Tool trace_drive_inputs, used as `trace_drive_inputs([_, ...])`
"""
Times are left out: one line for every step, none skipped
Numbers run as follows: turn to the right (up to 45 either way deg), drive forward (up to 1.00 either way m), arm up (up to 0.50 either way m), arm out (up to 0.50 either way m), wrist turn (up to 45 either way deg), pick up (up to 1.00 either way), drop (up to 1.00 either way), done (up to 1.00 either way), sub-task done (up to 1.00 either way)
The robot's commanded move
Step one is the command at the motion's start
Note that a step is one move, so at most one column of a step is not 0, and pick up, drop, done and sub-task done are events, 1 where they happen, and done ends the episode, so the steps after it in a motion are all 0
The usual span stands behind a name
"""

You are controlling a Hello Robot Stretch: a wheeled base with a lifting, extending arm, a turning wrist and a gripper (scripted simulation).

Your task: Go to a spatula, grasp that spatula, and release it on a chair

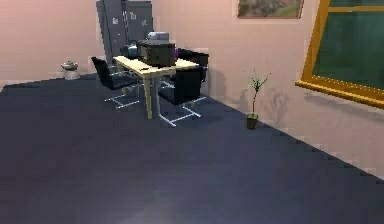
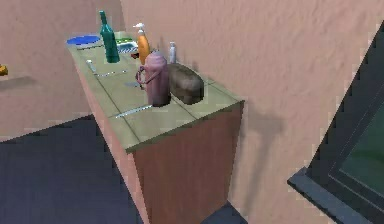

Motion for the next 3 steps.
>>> trace_drive_inputs([-6.0, 0.00, 0.00, 0.00, 0.0, 0.00, 0.00, 0.00, 0.00])
trace_drive_inputs([45.0, 0.00, 0.00, 0.00, 0.0, 0.00, 0.00, 0.00, 0.00])
trace_drive_inputs([6.0, 0.00, 0.00, 0.00, 0.0, 0.00, 0.00, 0.00, 0.00])
